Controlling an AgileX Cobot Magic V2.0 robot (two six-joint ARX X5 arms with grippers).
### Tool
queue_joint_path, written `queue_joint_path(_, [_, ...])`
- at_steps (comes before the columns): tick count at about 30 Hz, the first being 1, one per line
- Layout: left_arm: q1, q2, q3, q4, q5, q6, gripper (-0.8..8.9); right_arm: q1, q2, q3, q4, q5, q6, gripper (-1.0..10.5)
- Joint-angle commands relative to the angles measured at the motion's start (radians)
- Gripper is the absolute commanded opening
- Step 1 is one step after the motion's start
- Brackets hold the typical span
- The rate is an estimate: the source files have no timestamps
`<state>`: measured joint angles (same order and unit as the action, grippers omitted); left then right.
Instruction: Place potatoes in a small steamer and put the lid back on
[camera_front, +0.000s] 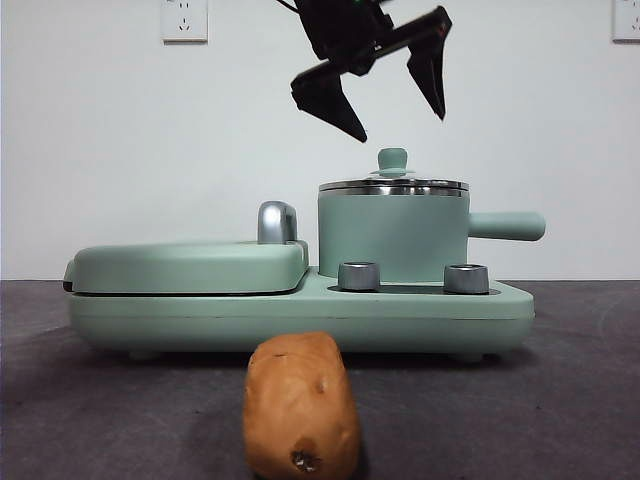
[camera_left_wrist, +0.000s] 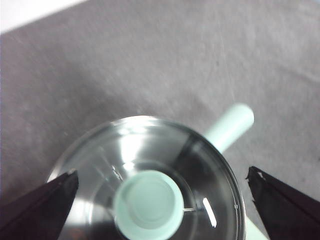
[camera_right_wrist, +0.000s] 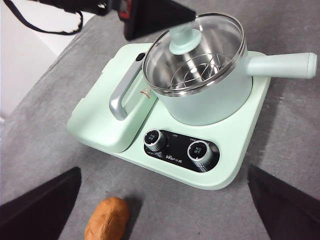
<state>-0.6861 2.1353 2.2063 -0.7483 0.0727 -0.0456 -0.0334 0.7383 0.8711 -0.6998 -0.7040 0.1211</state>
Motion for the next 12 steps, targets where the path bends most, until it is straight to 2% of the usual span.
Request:
queue_joint_path(1, [-0.018,0.039,0.032,0.0,-0.006,0.011,5.86,0.001,0.005,0.014,0.0,-0.003,0.01,5.4])
queue_joint_path(4, [-0.027,0.041,0.032,-0.004,-0.045,0.013,5.28,0.002,0.005,0.014,-0.008,-0.003,0.01,5.4])
queue_joint_path(10, [-0.028,0.042,0.032,-0.065,-0.051,0.004,5.2,0.013,0.005,0.014,-0.008,-0.003,0.01,5.4])
queue_joint_path(12, [-0.028,0.044,0.032,-0.05,-0.051,0.005,4.86,0.013,0.005,0.014,-0.008,-0.003,0.01,5.4])
